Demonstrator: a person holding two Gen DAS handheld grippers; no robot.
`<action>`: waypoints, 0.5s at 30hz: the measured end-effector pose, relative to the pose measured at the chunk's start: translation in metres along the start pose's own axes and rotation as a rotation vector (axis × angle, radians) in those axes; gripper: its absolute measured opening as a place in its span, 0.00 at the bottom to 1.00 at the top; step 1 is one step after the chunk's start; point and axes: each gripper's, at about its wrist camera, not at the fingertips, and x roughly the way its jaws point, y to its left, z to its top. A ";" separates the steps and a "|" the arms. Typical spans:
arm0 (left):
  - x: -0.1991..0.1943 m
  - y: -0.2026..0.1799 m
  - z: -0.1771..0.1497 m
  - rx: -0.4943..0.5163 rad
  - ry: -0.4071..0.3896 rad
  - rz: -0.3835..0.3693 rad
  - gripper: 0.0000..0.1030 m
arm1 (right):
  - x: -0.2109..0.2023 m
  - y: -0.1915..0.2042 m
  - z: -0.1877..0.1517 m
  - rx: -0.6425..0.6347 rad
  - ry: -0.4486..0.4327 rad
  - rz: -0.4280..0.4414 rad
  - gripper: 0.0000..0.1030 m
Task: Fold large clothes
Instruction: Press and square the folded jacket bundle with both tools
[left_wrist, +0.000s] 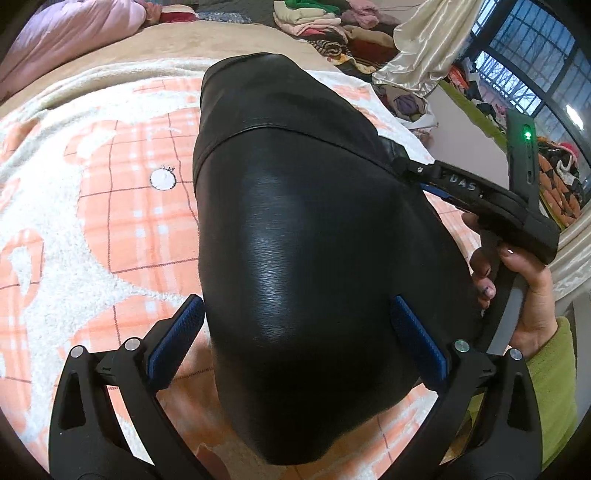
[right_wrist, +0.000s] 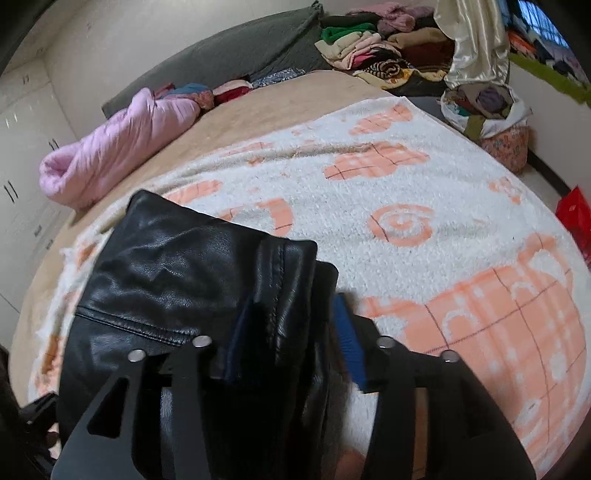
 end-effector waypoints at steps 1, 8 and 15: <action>-0.001 -0.001 0.000 0.002 -0.001 0.001 0.92 | -0.003 -0.001 0.000 0.012 -0.002 0.014 0.51; -0.006 -0.011 0.005 0.010 -0.005 0.017 0.92 | -0.030 0.006 -0.005 -0.001 -0.028 0.034 0.77; -0.020 -0.015 0.004 0.027 -0.031 0.030 0.92 | -0.067 0.023 -0.016 -0.049 -0.115 0.022 0.88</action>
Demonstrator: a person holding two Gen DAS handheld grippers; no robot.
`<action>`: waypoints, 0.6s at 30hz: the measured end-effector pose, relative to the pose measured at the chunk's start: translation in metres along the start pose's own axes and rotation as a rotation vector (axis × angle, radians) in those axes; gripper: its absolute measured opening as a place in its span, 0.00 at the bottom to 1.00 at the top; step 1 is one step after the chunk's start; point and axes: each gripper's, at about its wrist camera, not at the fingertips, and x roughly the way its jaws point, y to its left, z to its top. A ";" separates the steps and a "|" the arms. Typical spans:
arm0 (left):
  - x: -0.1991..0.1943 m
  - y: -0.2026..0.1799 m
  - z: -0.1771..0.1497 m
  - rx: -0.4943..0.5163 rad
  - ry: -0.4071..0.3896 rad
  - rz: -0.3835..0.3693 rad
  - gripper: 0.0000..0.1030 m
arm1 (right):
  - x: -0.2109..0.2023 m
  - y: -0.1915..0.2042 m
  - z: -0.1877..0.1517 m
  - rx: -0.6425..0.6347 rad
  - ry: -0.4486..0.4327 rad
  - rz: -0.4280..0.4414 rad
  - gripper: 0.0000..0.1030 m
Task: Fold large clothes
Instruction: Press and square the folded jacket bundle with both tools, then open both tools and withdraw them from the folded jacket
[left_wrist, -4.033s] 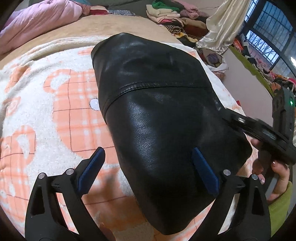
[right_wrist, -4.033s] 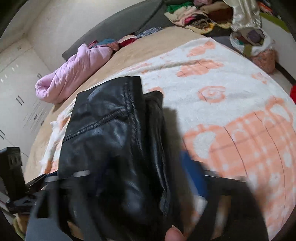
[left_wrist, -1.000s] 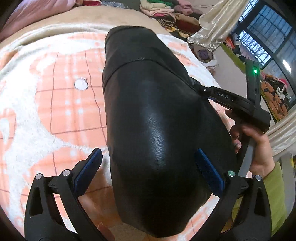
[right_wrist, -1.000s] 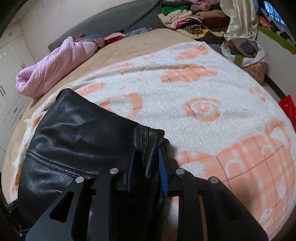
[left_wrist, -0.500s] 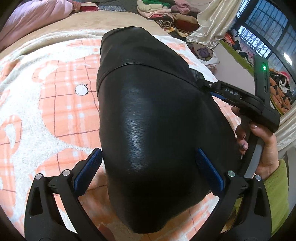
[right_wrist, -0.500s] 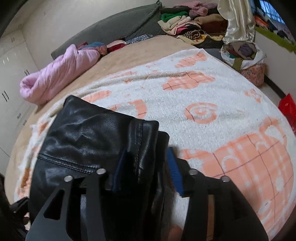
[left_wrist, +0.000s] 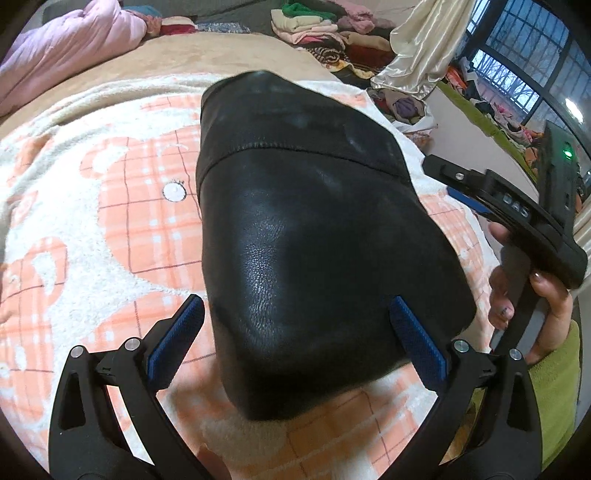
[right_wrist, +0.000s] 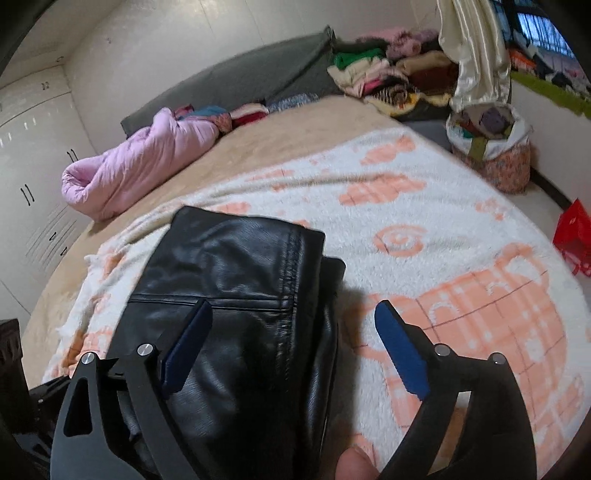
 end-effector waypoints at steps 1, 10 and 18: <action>-0.003 -0.001 -0.001 0.003 -0.004 0.003 0.92 | -0.009 0.004 -0.002 -0.014 -0.026 -0.010 0.90; -0.026 0.000 -0.016 0.022 -0.058 0.018 0.92 | -0.064 0.026 -0.049 -0.111 -0.160 -0.099 0.96; -0.044 -0.003 -0.036 0.046 -0.106 0.045 0.92 | -0.099 0.032 -0.089 -0.071 -0.205 -0.071 0.96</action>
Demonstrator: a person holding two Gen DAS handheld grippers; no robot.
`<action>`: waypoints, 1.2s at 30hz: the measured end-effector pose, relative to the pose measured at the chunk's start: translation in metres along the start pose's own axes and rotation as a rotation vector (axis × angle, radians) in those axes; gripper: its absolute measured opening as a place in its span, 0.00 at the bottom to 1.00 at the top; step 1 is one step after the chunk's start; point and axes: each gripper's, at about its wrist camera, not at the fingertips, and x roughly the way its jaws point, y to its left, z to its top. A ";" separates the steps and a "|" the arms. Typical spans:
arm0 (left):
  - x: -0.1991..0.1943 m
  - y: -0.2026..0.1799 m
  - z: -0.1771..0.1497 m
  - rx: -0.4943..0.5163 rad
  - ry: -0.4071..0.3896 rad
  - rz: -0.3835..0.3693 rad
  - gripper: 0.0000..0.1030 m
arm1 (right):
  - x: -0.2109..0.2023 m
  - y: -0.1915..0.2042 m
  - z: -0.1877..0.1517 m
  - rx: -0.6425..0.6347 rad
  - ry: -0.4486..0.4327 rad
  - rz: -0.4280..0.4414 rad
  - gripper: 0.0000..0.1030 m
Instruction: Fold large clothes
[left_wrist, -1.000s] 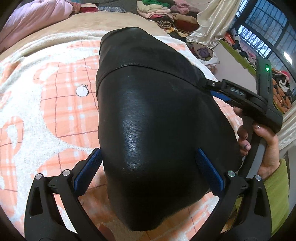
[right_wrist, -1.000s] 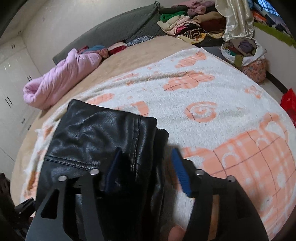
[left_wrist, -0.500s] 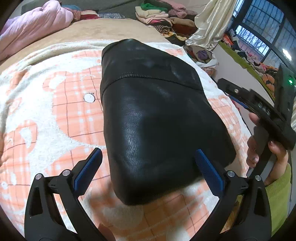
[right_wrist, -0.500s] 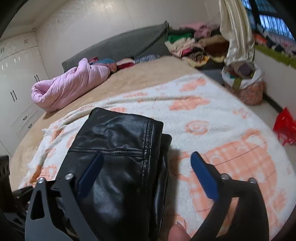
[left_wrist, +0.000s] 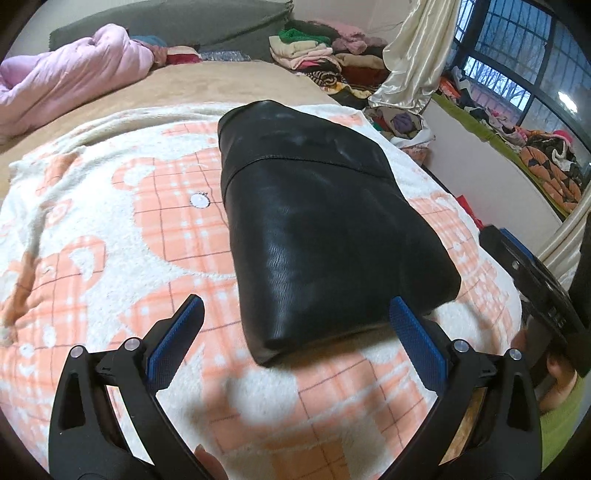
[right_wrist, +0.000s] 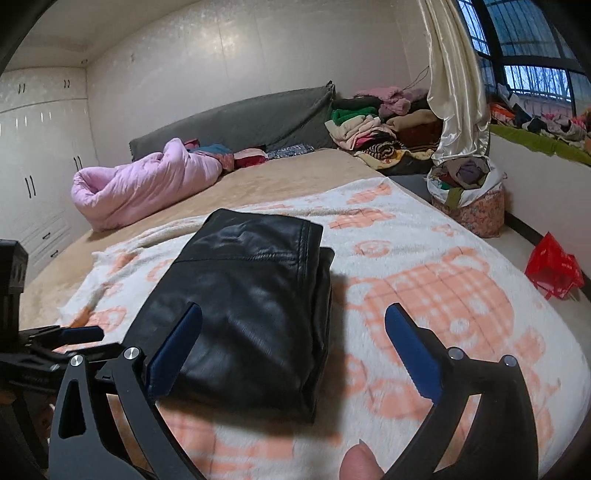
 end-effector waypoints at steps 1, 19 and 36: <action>-0.002 0.000 -0.004 0.007 -0.005 0.001 0.92 | -0.005 0.001 -0.005 0.001 -0.001 0.001 0.96; -0.038 0.008 -0.042 -0.003 -0.087 0.002 0.92 | -0.068 0.044 -0.055 -0.121 0.001 -0.052 0.96; -0.039 0.011 -0.060 -0.010 -0.044 0.038 0.92 | -0.061 0.047 -0.071 -0.136 0.082 -0.074 0.96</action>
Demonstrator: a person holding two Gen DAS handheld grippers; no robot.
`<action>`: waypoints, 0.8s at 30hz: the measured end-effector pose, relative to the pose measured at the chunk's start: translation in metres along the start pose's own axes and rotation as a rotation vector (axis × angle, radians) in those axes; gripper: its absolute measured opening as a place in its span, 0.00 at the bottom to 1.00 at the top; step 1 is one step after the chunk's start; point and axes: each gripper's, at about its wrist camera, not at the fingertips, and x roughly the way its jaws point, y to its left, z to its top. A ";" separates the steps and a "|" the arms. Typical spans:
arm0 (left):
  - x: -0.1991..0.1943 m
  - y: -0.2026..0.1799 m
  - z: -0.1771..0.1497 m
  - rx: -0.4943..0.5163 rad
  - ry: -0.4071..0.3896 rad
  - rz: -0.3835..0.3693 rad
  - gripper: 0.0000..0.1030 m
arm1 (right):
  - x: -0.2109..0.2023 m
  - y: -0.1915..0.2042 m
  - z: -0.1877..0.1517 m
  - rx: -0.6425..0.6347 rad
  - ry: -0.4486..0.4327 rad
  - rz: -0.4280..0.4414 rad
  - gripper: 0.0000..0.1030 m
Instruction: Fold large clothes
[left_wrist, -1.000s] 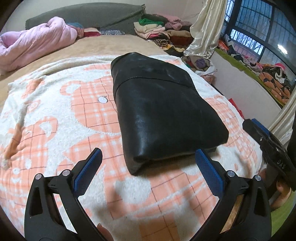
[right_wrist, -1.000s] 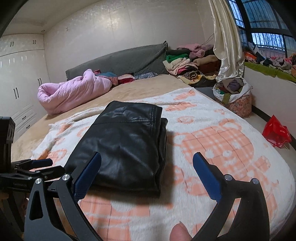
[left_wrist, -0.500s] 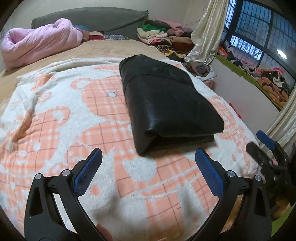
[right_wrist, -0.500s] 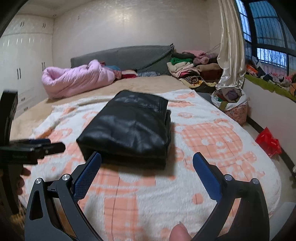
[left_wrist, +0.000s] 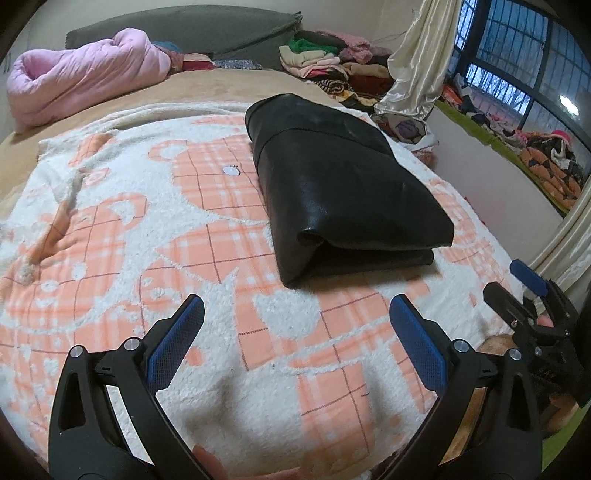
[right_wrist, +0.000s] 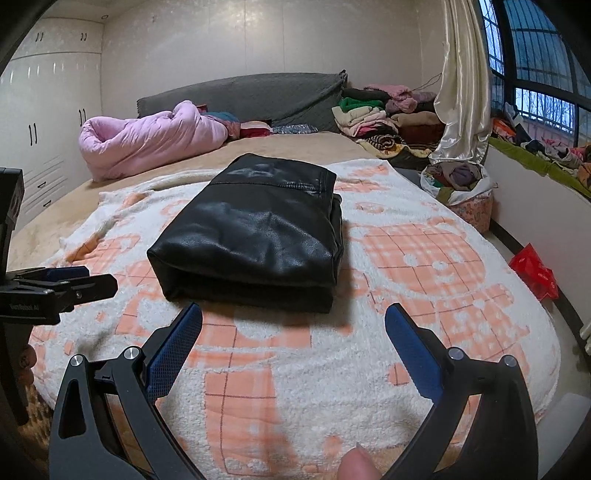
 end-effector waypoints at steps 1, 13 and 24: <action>0.000 0.000 0.000 0.001 -0.001 0.004 0.92 | 0.000 0.000 0.000 0.001 0.000 -0.001 0.96; -0.005 0.003 0.002 -0.009 -0.017 0.016 0.92 | 0.003 -0.003 -0.001 0.010 0.003 0.001 0.96; -0.005 0.005 0.002 -0.013 -0.014 0.020 0.92 | 0.004 -0.003 -0.002 0.009 0.006 -0.001 0.96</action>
